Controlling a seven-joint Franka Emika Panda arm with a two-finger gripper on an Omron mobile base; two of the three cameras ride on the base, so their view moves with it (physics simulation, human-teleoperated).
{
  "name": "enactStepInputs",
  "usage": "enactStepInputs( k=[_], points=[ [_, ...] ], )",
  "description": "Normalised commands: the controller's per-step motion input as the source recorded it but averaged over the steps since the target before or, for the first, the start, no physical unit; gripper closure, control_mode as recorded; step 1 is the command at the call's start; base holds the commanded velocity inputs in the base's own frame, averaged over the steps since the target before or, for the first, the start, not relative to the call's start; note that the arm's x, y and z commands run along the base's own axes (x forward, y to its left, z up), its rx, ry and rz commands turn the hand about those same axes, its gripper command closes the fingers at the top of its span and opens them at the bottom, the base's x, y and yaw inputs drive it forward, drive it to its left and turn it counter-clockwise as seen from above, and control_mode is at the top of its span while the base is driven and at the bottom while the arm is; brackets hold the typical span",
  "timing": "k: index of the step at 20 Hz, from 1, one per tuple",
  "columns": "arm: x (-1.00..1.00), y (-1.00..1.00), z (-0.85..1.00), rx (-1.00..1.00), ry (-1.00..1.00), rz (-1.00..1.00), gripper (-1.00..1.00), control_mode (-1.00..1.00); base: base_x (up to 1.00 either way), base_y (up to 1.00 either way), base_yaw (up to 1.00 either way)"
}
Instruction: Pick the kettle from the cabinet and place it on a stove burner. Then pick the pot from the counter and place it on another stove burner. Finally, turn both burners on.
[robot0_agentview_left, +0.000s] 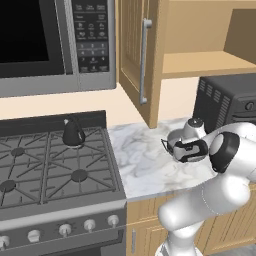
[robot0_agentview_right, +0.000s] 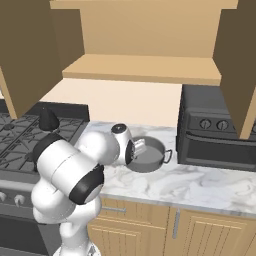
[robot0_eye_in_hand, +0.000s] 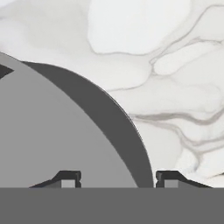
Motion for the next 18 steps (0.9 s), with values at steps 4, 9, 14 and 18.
enactStepInputs(
  k=[4, 9, 14, 18],
  points=[
    [0.03, 0.00, -0.01, 0.00, 0.00, 0.02, 1.00, -1.00, 0.00, 0.00, 0.00],
    [0.00, 0.00, 0.00, 0.00, 0.00, 0.00, 1.00, -1.00, 0.00, 0.00, 0.00],
    [-0.02, 0.00, 0.08, 0.00, -0.03, 0.00, 1.00, -1.00, 0.00, 0.00, 0.00],
    [-0.11, -0.01, 0.29, -0.02, -0.05, 0.00, 1.00, -1.00, 0.00, 0.00, 0.00]
  ],
)
